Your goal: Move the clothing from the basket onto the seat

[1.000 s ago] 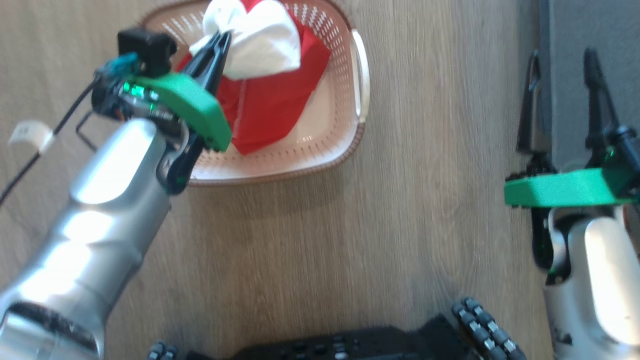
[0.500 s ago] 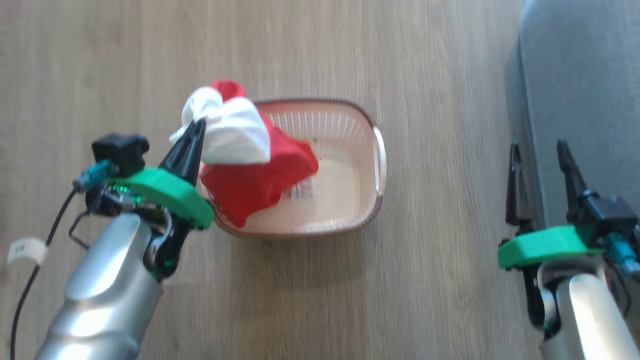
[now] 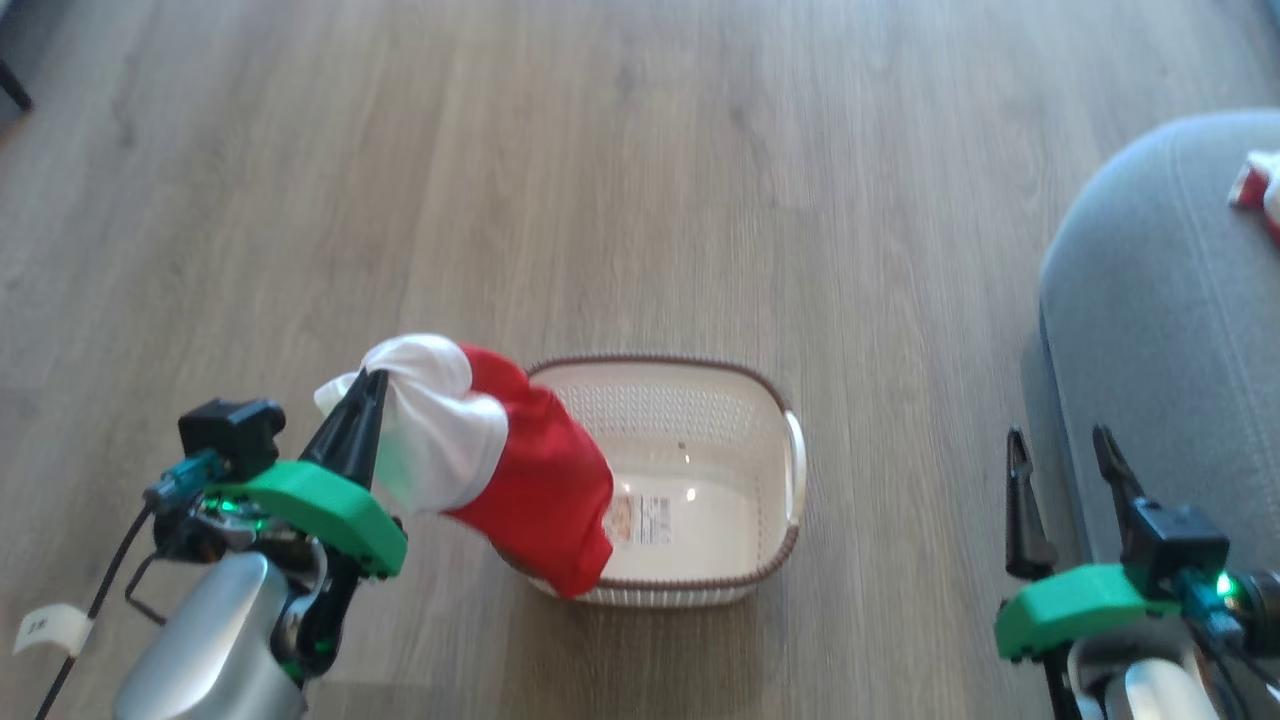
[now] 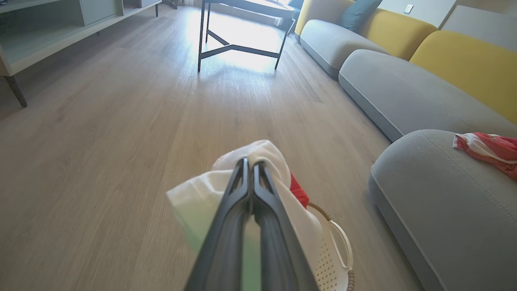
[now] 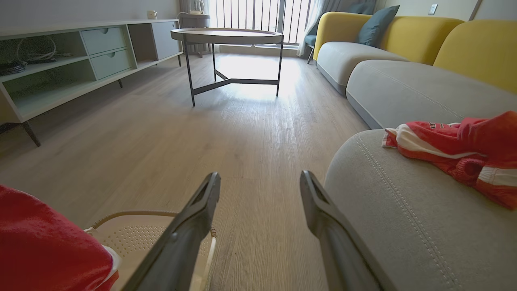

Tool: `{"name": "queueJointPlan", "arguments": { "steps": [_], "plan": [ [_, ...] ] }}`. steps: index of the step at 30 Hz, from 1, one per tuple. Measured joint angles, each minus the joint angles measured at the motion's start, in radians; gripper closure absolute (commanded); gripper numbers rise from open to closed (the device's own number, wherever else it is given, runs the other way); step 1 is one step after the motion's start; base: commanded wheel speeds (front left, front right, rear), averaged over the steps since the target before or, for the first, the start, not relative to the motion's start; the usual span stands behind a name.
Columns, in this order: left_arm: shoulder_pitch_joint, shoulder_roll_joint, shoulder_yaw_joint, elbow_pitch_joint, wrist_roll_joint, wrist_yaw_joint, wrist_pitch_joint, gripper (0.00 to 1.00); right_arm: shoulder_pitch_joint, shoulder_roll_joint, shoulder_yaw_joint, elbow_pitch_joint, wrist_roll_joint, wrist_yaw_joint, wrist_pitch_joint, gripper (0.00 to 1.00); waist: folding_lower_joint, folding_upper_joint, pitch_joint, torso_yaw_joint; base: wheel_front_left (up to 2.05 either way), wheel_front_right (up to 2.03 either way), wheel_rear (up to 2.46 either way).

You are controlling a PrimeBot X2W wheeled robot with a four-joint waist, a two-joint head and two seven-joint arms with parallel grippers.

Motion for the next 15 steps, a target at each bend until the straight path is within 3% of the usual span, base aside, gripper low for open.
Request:
{"name": "queueJointPlan", "arguments": {
  "steps": [7,15],
  "plan": [
    [0.065,0.034,0.001,-0.073,0.000,0.034,0.028,1.00,0.066,-0.001,-0.002,0.016,0.007,0.000,0.000,0.00,0.0000,0.0000,-0.086,0.035,0.00,0.00,0.00],
    [0.093,0.057,0.006,-0.114,-0.002,0.061,0.039,1.00,0.067,-0.003,0.006,0.043,0.019,0.000,0.000,0.00,0.0000,0.0000,-0.102,0.042,0.00,0.00,0.00]
  ]
}}
